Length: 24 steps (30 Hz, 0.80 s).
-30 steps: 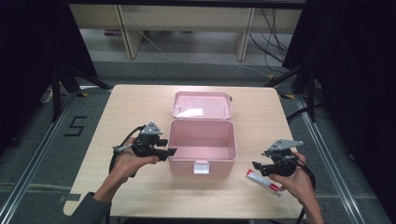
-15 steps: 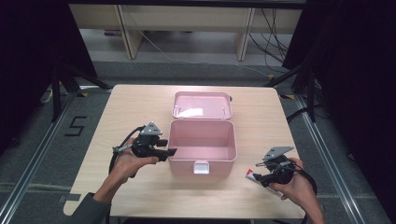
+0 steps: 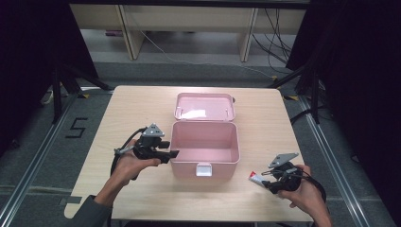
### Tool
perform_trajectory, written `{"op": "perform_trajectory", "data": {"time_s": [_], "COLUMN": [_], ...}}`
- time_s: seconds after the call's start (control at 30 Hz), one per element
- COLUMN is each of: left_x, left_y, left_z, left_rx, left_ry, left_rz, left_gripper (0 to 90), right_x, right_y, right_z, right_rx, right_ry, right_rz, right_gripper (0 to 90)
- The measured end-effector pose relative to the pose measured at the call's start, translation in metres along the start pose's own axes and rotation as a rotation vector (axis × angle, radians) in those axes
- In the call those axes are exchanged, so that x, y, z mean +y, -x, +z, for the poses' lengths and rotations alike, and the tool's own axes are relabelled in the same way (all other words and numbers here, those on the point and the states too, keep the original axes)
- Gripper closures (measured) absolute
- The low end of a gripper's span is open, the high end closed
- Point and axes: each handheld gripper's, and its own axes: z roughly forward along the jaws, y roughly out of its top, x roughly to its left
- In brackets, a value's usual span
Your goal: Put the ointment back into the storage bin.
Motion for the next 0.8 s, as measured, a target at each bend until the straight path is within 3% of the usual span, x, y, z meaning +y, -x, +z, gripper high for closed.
{"op": "perform_trajectory", "data": {"time_s": [0.03,0.07,0.27,0.5,0.57,0.8], "left_x": [0.0,0.0,0.0,0.0,0.0,0.0], "left_y": [-0.001,0.0,0.0,0.0,0.0,0.0], "left_z": [0.0,0.0,0.0,0.0,0.0,0.0], "left_rx": [-0.006,-0.005,-0.006,-0.005,-0.005,-0.005], "left_ry": [-0.002,-0.002,-0.002,-0.002,-0.003,-0.003], "left_rz": [0.005,0.006,0.004,0.006,0.006,0.005], "left_gripper": [48.3,48.3,48.2,48.2,48.2,48.2], "right_x": [0.0,-0.001,-0.003,-0.001,-0.001,-0.003], "right_y": [-0.001,0.001,-0.002,-0.004,-0.005,0.0], "right_z": [0.0,-0.001,0.004,0.011,0.013,0.018], "right_rx": [0.001,0.0,0.002,0.03,0.027,0.034], "right_ry": [-0.013,-0.017,-0.058,-0.112,-0.129,-0.216], "right_rz": [0.025,-0.001,0.007,-0.031,-0.014,-0.034], "right_gripper": [48.4,48.5,51.0,54.6,55.0,59.4]}}
